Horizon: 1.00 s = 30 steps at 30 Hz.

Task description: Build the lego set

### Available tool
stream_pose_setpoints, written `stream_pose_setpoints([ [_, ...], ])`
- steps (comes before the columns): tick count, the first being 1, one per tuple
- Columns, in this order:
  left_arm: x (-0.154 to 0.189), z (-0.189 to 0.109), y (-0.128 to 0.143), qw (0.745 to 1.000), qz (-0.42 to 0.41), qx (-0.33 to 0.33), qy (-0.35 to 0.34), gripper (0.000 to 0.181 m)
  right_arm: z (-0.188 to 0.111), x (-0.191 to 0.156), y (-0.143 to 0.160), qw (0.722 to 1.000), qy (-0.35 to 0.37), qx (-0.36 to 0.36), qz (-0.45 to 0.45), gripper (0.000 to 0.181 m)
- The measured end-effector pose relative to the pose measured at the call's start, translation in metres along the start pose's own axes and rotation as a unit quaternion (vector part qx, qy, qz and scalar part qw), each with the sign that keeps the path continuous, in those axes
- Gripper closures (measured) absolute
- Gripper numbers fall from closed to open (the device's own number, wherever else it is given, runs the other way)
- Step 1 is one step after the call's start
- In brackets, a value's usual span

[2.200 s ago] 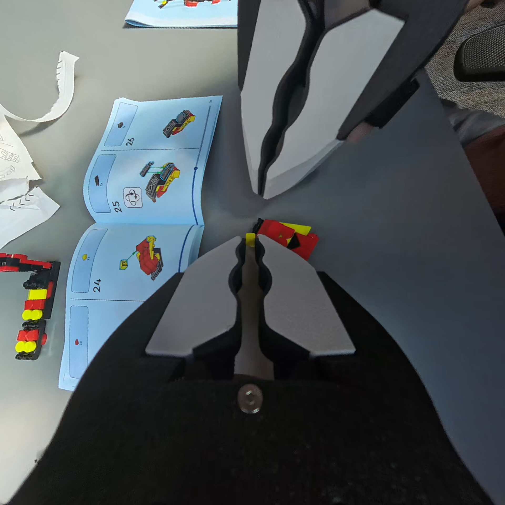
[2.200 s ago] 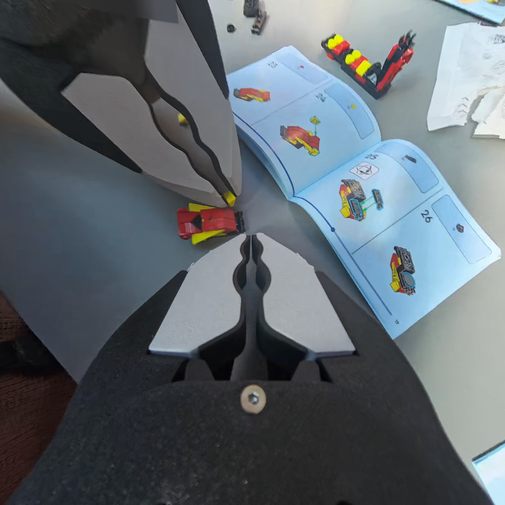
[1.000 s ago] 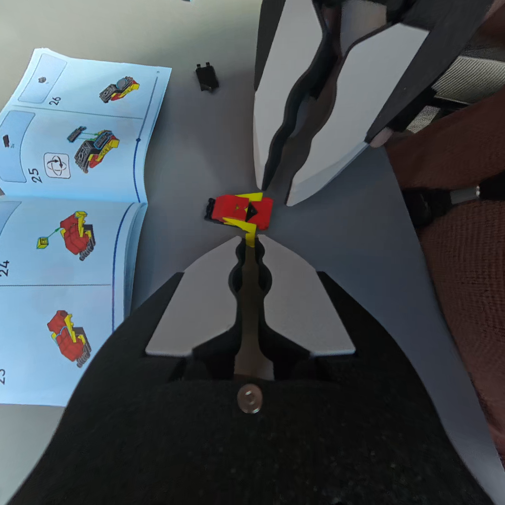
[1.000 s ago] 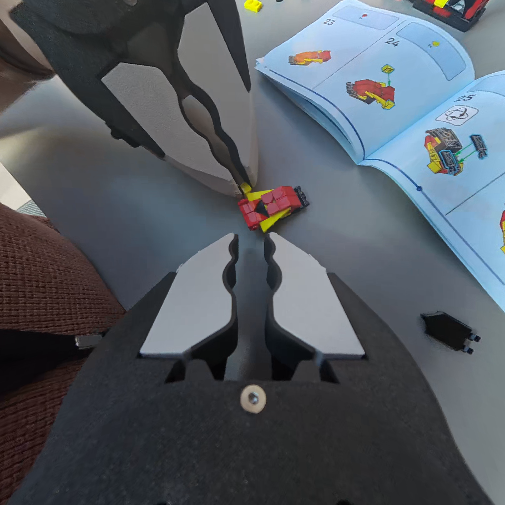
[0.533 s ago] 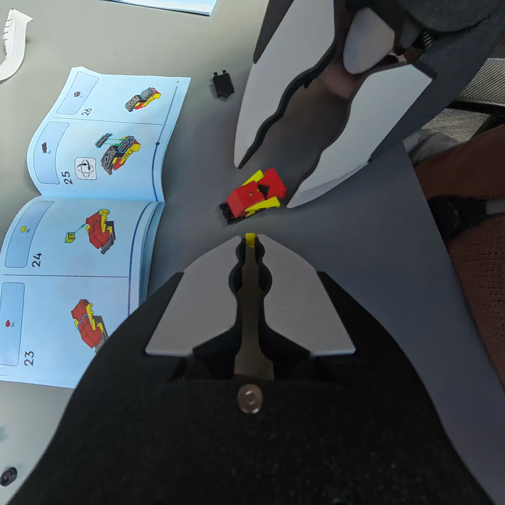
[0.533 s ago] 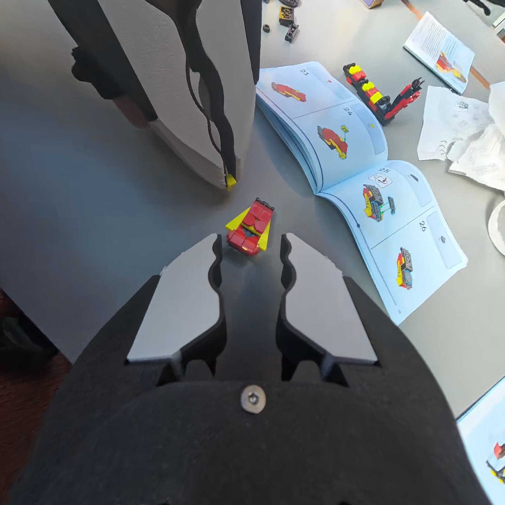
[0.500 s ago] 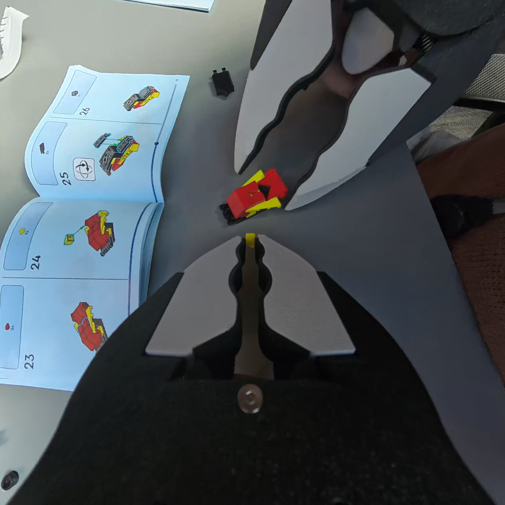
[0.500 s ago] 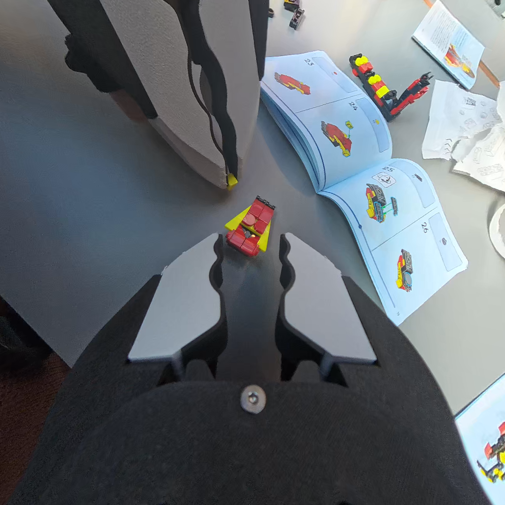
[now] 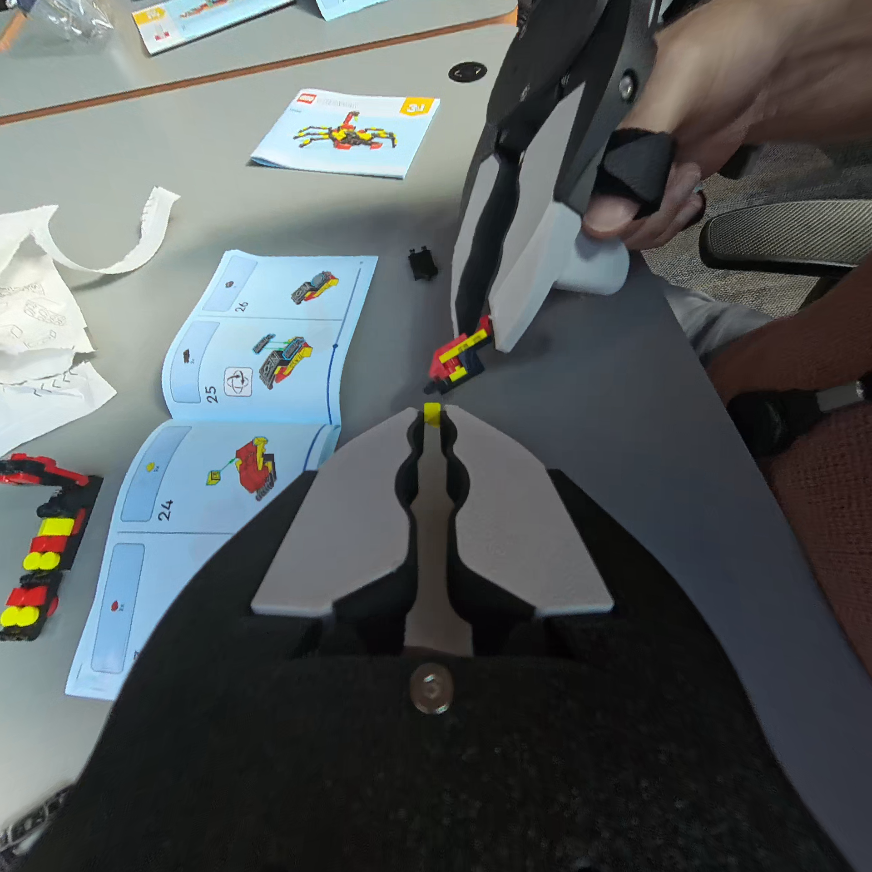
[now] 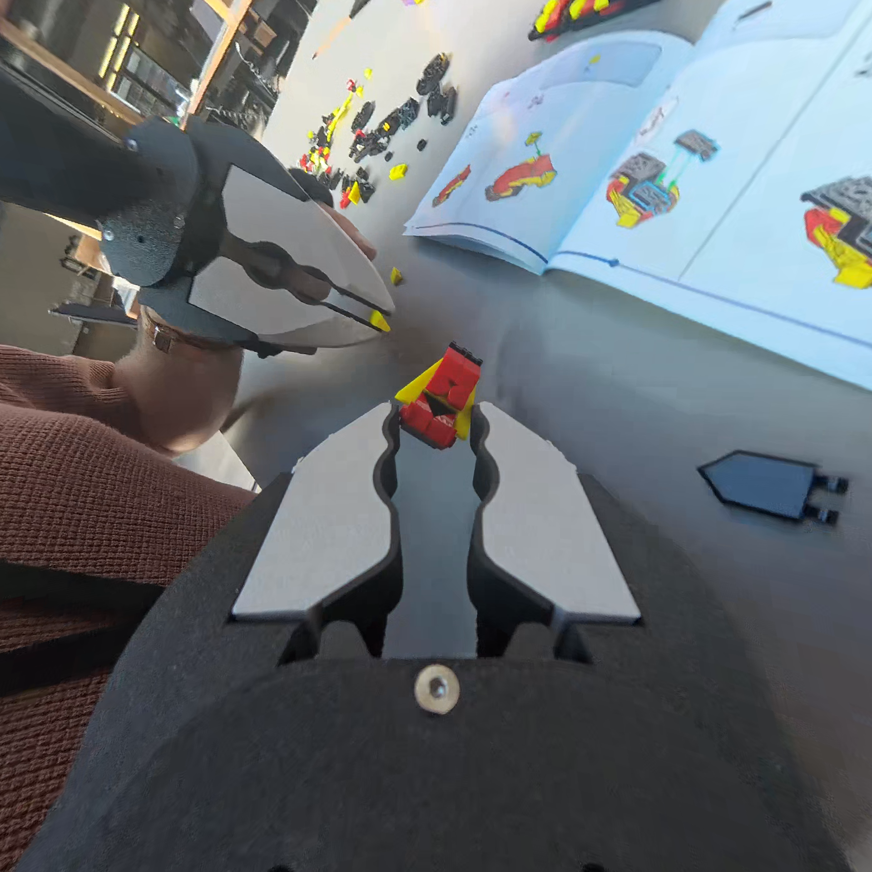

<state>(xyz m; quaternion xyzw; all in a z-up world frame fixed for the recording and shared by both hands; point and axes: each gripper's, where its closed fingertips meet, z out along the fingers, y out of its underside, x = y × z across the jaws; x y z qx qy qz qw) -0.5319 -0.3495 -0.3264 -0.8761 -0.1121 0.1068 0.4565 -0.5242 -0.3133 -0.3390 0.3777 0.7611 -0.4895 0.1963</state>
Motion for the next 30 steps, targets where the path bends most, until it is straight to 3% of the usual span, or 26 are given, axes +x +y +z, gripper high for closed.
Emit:
stream_pose_setpoints([
  [1, 0.0, 0.003, -0.006, 1.0, 0.007, 0.01, 0.002, 0.175, 0.0, 0.005, 0.007, 1.0, 0.014, -0.014, 0.01, 0.153],
  [8, 0.018, 0.042, -0.005, 0.993, 0.081, -0.048, 0.066, 0.175, -0.002, 0.005, 0.018, 0.999, 0.021, -0.013, 0.04, 0.153],
  [16, 0.02, 0.058, -0.008, 0.986, 0.102, -0.084, 0.105, 0.175, -0.013, 0.013, 0.02, 0.998, 0.042, 0.005, 0.055, 0.144],
  [20, 0.021, 0.066, -0.011, 0.985, 0.103, -0.086, 0.112, 0.175, -0.034, 0.025, 0.02, 0.991, 0.128, 0.015, -0.039, 0.145],
  [24, 0.015, 0.065, -0.014, 0.987, 0.092, -0.082, 0.101, 0.175, -0.049, 0.023, 0.014, 0.937, 0.246, 0.024, -0.247, 0.153],
  [27, 0.01, 0.063, -0.013, 0.99, 0.073, -0.078, 0.09, 0.175, -0.036, 0.017, 0.015, 0.942, 0.23, 0.023, -0.243, 0.151],
  [30, 0.01, 0.057, -0.014, 0.993, 0.056, -0.065, 0.076, 0.175, -0.039, 0.025, 0.017, 0.919, 0.279, 0.014, -0.279, 0.149],
])
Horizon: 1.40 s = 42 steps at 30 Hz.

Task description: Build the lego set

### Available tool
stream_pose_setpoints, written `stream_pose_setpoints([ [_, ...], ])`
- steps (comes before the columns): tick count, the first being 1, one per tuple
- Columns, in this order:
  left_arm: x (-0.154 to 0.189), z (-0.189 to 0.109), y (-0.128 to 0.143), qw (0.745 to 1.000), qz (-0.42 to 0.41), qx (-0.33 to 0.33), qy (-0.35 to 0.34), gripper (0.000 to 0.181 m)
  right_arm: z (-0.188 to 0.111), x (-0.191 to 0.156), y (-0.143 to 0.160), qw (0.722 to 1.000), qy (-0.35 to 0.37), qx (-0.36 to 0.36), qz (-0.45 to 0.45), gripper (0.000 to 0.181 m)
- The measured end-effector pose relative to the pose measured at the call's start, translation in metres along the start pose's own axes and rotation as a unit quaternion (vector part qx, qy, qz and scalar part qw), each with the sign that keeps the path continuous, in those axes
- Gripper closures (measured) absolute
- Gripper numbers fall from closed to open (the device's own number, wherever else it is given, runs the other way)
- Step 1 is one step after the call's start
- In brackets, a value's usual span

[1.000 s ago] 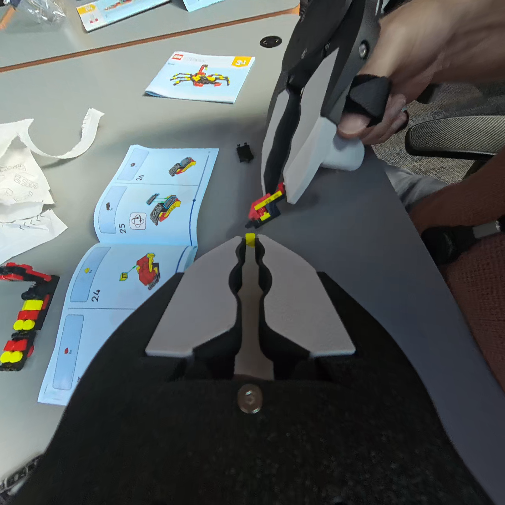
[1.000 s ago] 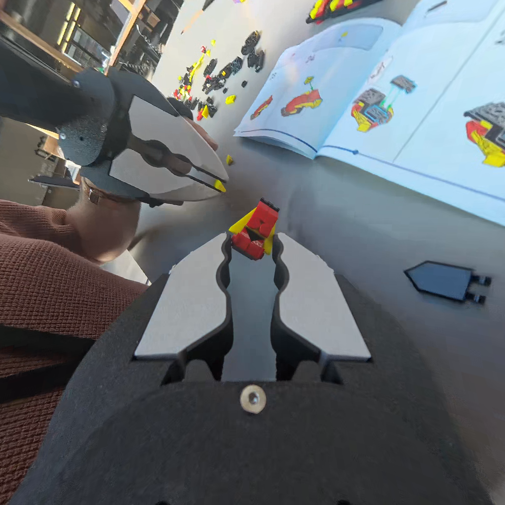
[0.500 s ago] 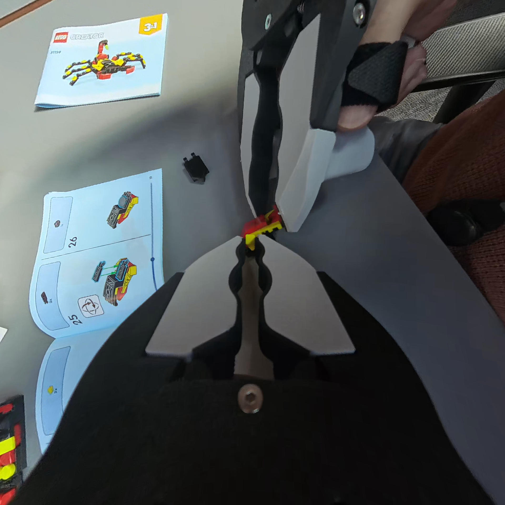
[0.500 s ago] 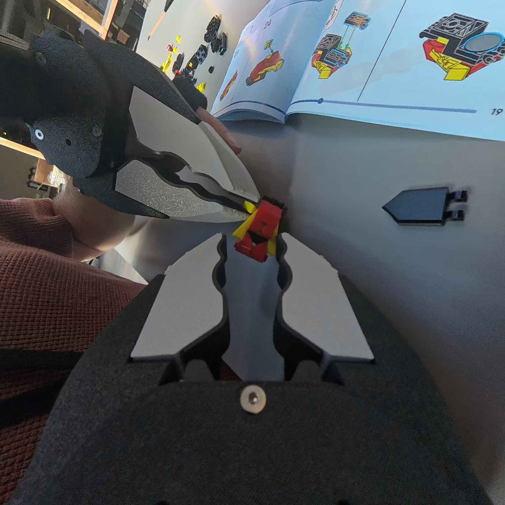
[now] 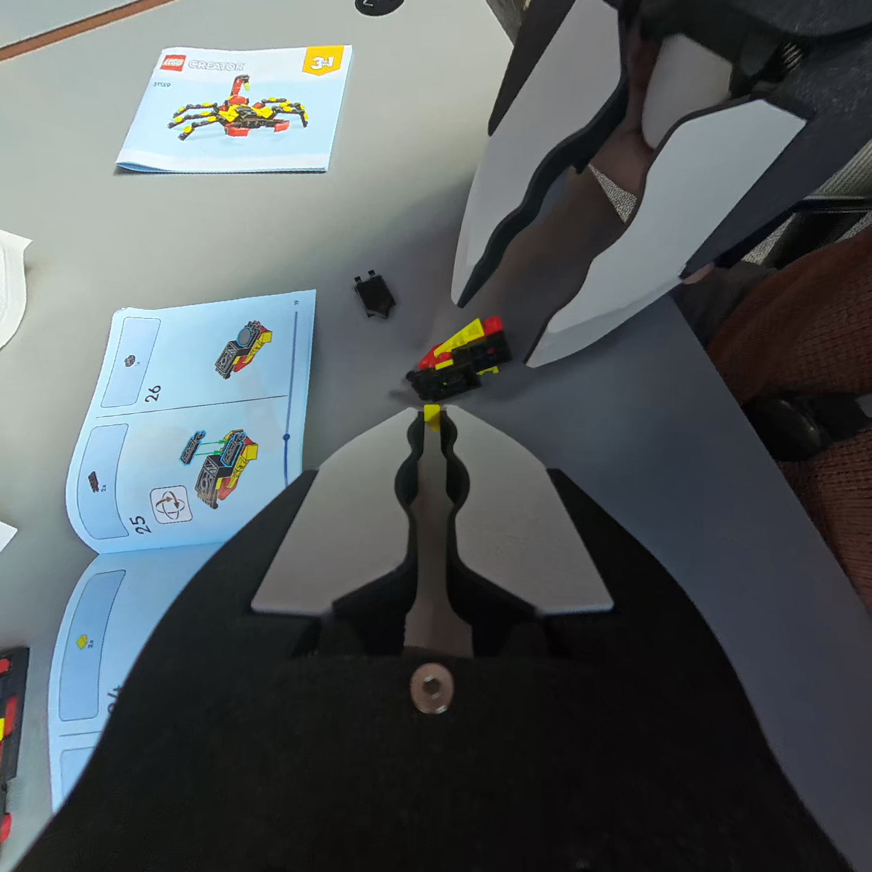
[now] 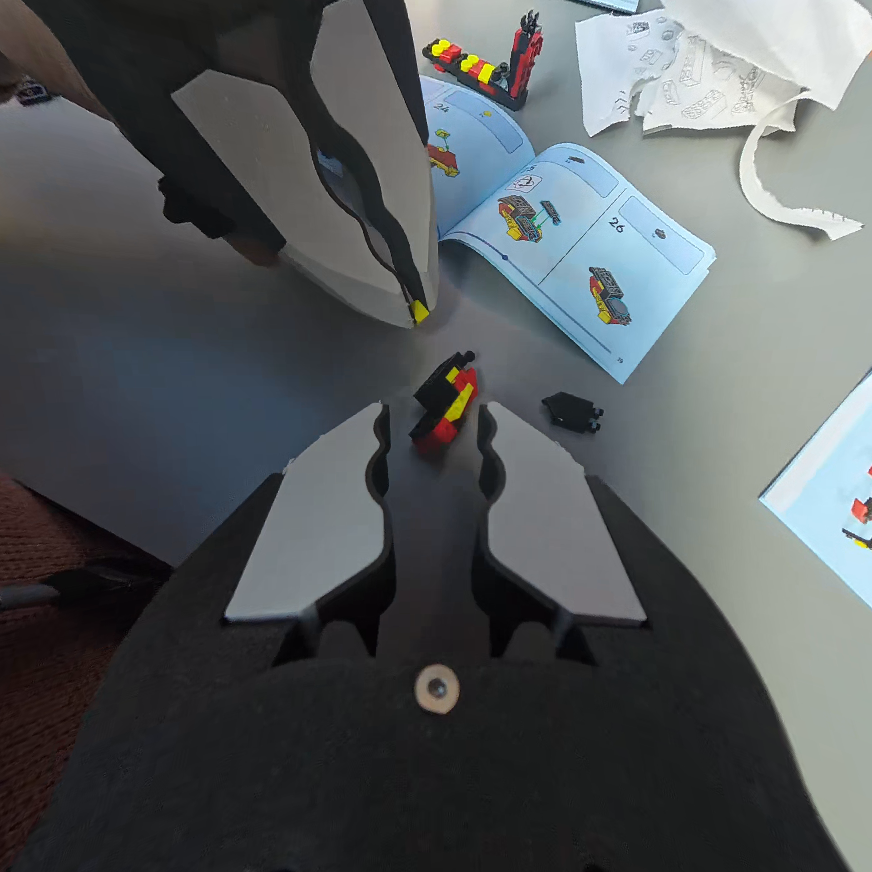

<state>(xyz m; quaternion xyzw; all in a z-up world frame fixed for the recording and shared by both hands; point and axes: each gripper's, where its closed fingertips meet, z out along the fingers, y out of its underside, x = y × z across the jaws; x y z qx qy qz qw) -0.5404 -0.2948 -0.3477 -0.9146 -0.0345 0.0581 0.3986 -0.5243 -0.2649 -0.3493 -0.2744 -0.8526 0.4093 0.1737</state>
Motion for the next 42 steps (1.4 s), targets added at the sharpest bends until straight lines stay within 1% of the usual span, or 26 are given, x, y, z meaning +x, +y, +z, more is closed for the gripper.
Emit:
stream_pose_setpoints([
  [2, 0.002, -0.003, 0.001, 1.0, -0.015, 0.011, -0.007, 0.175, -0.005, 0.005, 0.006, 0.999, -0.008, 0.0, 0.036, 0.147],
  [4, 0.003, -0.005, 0.004, 1.0, -0.018, 0.011, -0.018, 0.175, -0.005, 0.004, 0.016, 0.996, -0.045, -0.017, 0.076, 0.147],
  [6, 0.0, -0.011, -0.001, 0.999, -0.024, 0.034, -0.035, 0.175, -0.009, 0.008, 0.013, 0.996, -0.047, -0.007, 0.08, 0.147],
  [8, 0.001, -0.02, -0.019, 0.994, -0.03, 0.1, -0.045, 0.175, -0.022, 0.011, -0.005, 0.995, -0.052, 0.043, 0.076, 0.15],
  [10, 0.008, -0.026, -0.034, 0.986, -0.031, 0.158, -0.045, 0.175, -0.037, 0.004, -0.034, 0.983, -0.096, 0.13, 0.086, 0.161],
  [11, 0.01, -0.026, -0.038, 0.983, -0.03, 0.172, -0.052, 0.175, -0.042, 0.001, -0.045, 0.974, -0.119, 0.166, 0.094, 0.167],
  [12, 0.011, -0.026, -0.041, 0.982, -0.025, 0.179, -0.061, 0.175, -0.044, 0.004, -0.05, 0.971, -0.123, 0.18, 0.103, 0.17],
  [14, 0.014, -0.025, -0.047, 0.978, 0.001, 0.192, -0.084, 0.175, -0.036, 0.006, -0.044, 0.975, -0.12, 0.153, 0.106, 0.171],
  [16, 0.022, -0.022, -0.052, 0.976, 0.029, 0.198, -0.087, 0.175, -0.03, -0.004, -0.036, 0.969, -0.161, 0.127, 0.138, 0.168],
  [17, 0.027, -0.019, -0.054, 0.975, 0.04, 0.203, -0.08, 0.175, -0.03, -0.008, -0.036, 0.961, -0.185, 0.132, 0.156, 0.168],
  [19, 0.027, -0.013, -0.053, 0.977, 0.025, 0.199, -0.076, 0.175, -0.033, -0.009, -0.039, 0.945, -0.22, 0.146, 0.194, 0.171],
  [20, 0.029, -0.013, -0.055, 0.975, 0.016, 0.21, -0.066, 0.175, -0.036, -0.007, -0.04, 0.939, -0.23, 0.155, 0.205, 0.172],
  [22, 0.03, -0.016, -0.059, 0.972, 0.005, 0.225, -0.067, 0.175, -0.041, -0.002, -0.04, 0.935, -0.233, 0.164, 0.208, 0.173],
  [25, 0.031, -0.022, -0.064, 0.967, -0.017, 0.248, -0.061, 0.175, -0.045, 0.008, -0.037, 0.944, -0.213, 0.174, 0.18, 0.173],
  [28, 0.03, -0.035, -0.069, 0.952, -0.066, 0.296, -0.045, 0.175, -0.038, 0.022, -0.023, 0.959, -0.185, 0.138, 0.164, 0.171],
  [30, 0.029, -0.043, -0.07, 0.944, -0.081, 0.317, -0.048, 0.175, -0.038, 0.026, -0.024, 0.956, -0.189, 0.144, 0.171, 0.171],
  [34, 0.031, -0.045, -0.067, 0.947, -0.071, 0.305, -0.072, 0.175, -0.045, 0.027, -0.034, 0.939, -0.219, 0.177, 0.196, 0.168],
  [36, 0.032, -0.044, -0.066, 0.949, -0.073, 0.297, -0.08, 0.175, -0.042, 0.029, -0.032, 0.937, -0.22, 0.173, 0.207, 0.168],
  [39, 0.027, -0.043, -0.057, 0.954, -0.082, 0.267, -0.111, 0.175, -0.029, 0.033, -0.016, 0.949, -0.204, 0.114, 0.213, 0.167],
  [41, 0.025, -0.044, -0.052, 0.955, -0.091, 0.256, -0.121, 0.175, -0.018, 0.033, 0.002, 0.966, -0.178, 0.048, 0.181, 0.169],
  [42, 0.025, -0.045, -0.05, 0.955, -0.098, 0.252, -0.12, 0.175, -0.015, 0.028, 0.009, 0.971, -0.176, 0.016, 0.16, 0.17],
])
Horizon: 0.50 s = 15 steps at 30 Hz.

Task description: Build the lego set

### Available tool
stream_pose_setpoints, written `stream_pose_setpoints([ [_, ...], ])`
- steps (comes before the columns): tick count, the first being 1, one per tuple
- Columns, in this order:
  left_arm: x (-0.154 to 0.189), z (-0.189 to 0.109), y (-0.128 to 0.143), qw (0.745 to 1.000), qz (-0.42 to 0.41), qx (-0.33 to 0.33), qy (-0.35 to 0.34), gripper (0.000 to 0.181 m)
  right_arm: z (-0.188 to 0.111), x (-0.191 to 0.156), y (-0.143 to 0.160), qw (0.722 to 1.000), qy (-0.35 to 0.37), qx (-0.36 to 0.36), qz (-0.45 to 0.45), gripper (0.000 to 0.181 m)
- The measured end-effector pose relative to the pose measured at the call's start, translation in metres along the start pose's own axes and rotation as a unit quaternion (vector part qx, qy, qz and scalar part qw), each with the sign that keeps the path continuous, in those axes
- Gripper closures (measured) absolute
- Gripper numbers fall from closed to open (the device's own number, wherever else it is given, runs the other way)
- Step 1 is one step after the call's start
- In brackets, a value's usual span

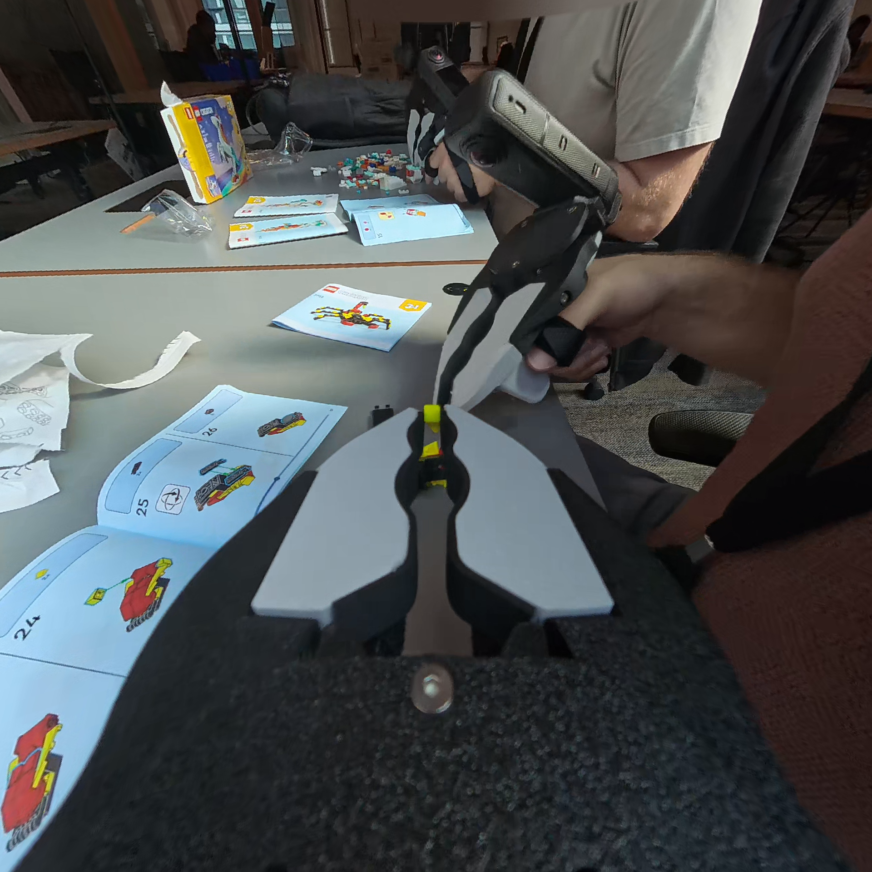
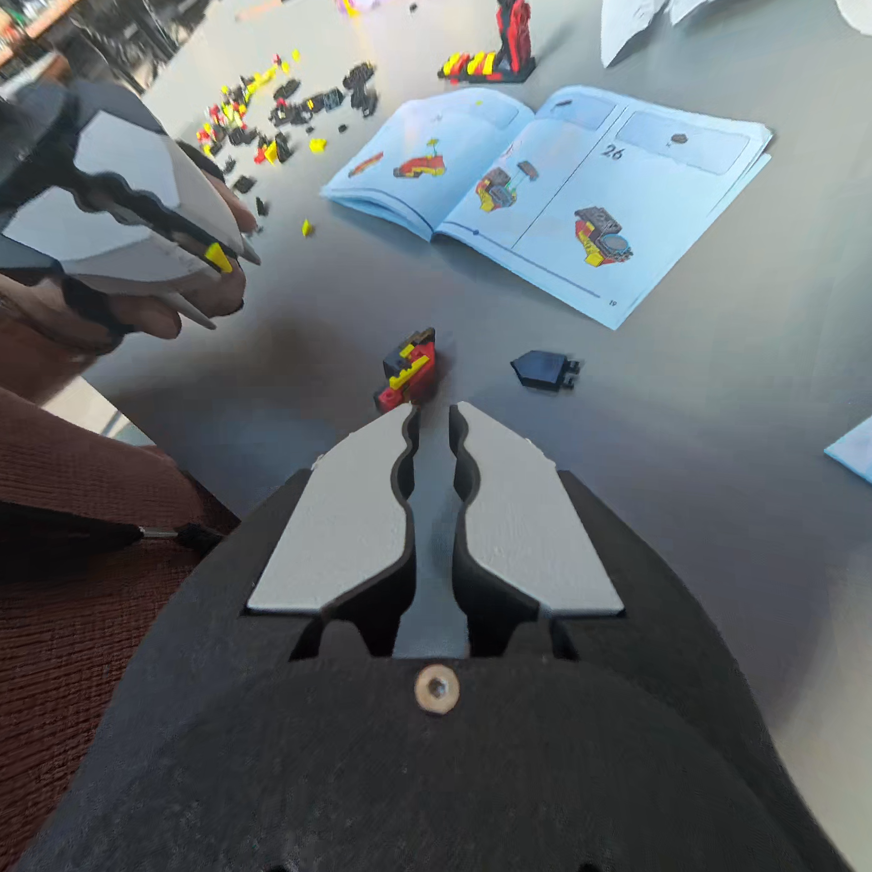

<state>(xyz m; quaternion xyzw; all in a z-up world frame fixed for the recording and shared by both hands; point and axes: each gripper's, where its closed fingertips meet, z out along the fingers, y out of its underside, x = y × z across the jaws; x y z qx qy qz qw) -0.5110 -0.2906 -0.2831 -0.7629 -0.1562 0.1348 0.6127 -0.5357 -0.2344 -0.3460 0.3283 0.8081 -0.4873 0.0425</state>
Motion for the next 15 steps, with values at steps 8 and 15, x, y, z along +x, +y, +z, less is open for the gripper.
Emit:
stream_pose_setpoints([
  [8, -0.015, -0.009, 0.014, 0.999, -0.01, -0.024, -0.037, 0.175, 0.024, -0.014, 0.015, 0.996, 0.005, -0.078, -0.041, 0.171],
  [15, -0.016, -0.012, 0.022, 0.998, 0.015, -0.043, -0.036, 0.175, 0.029, -0.025, 0.011, 0.996, -0.009, -0.074, -0.045, 0.169],
])
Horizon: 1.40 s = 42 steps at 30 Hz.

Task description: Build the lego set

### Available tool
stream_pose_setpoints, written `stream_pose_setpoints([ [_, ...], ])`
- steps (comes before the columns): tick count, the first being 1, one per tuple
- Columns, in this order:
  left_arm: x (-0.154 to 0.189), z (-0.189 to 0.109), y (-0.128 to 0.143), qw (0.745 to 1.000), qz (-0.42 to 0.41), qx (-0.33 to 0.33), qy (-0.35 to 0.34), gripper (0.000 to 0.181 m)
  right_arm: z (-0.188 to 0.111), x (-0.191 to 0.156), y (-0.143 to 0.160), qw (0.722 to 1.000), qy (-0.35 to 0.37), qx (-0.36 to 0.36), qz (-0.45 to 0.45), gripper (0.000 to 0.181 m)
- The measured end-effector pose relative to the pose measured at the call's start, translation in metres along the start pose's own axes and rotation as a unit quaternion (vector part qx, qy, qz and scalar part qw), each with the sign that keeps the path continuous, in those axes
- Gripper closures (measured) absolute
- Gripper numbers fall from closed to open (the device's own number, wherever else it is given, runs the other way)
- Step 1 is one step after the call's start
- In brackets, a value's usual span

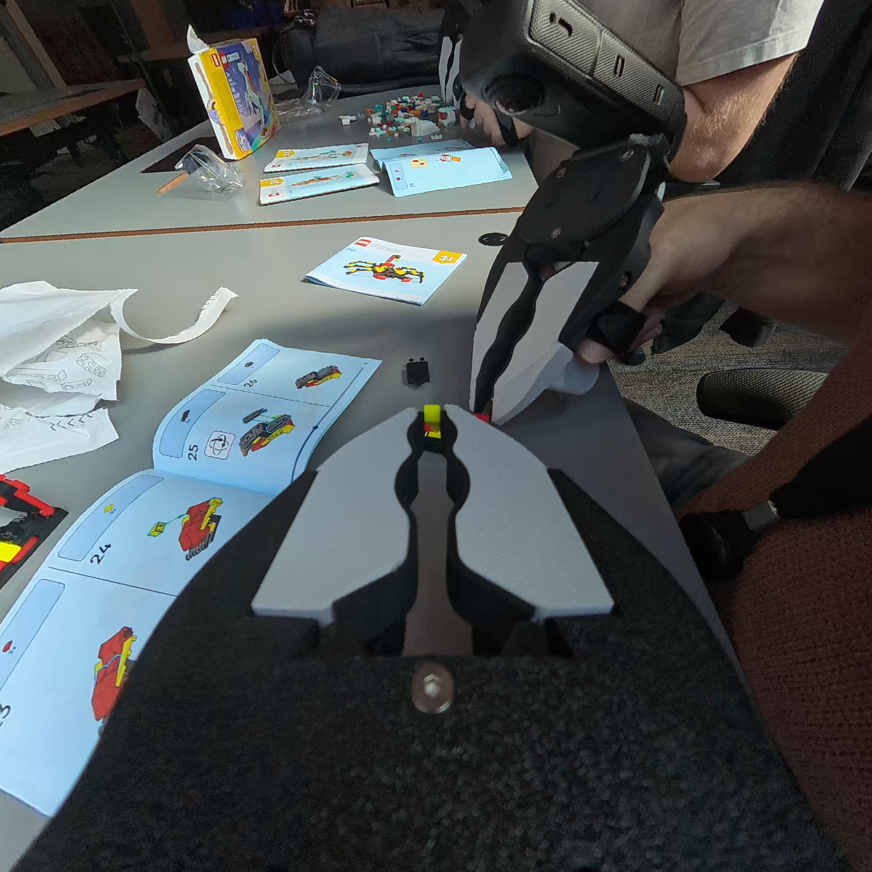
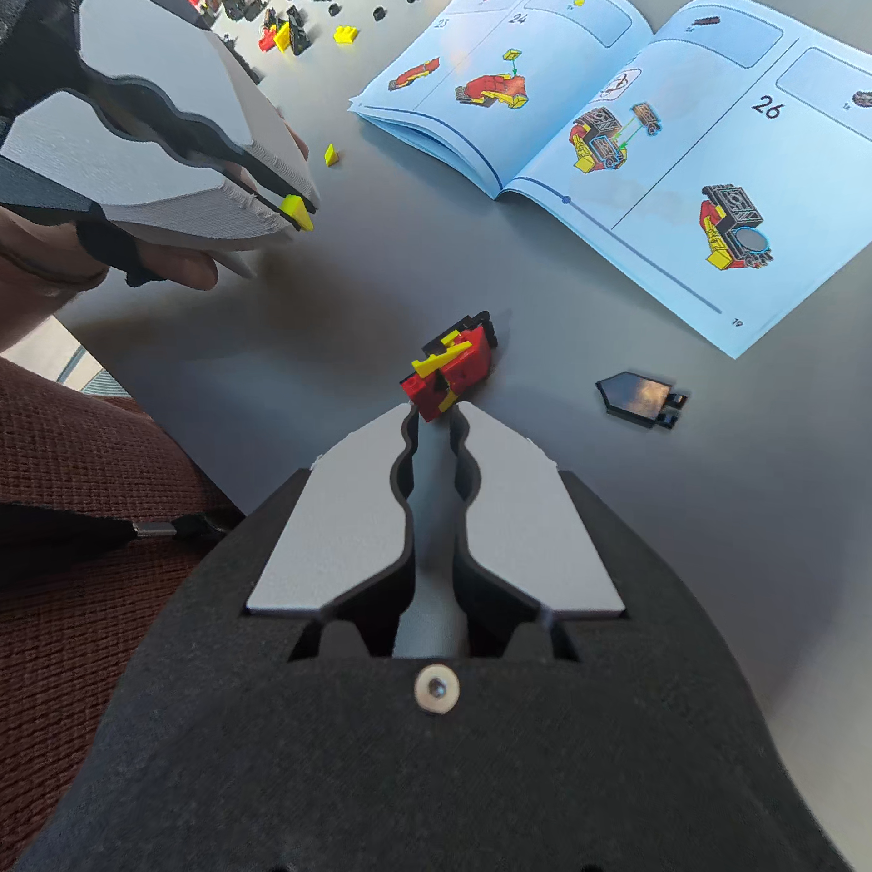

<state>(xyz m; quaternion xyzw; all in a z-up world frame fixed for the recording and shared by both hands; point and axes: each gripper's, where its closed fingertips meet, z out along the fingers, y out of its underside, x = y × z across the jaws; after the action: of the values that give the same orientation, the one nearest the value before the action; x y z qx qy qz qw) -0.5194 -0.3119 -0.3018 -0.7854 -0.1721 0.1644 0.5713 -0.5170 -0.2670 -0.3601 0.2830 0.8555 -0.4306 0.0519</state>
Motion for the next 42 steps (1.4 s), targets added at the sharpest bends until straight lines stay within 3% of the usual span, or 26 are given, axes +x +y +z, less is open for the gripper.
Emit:
stream_pose_setpoints([
  [14, 0.003, 0.012, 0.018, 0.998, 0.035, -0.054, 0.01, 0.175, 0.001, 0.003, 0.002, 1.0, 0.001, 0.004, 0.008, 0.168],
  [36, 0.006, 0.013, 0.018, 0.996, 0.054, -0.065, 0.013, 0.175, -0.011, 0.017, 0.001, 1.0, 0.016, 0.018, 0.01, 0.167],
  [42, 0.007, 0.009, -0.003, 0.998, 0.063, 0.002, 0.02, 0.175, -0.026, -0.021, -0.037, 0.988, -0.095, 0.123, -0.017, 0.16],
])
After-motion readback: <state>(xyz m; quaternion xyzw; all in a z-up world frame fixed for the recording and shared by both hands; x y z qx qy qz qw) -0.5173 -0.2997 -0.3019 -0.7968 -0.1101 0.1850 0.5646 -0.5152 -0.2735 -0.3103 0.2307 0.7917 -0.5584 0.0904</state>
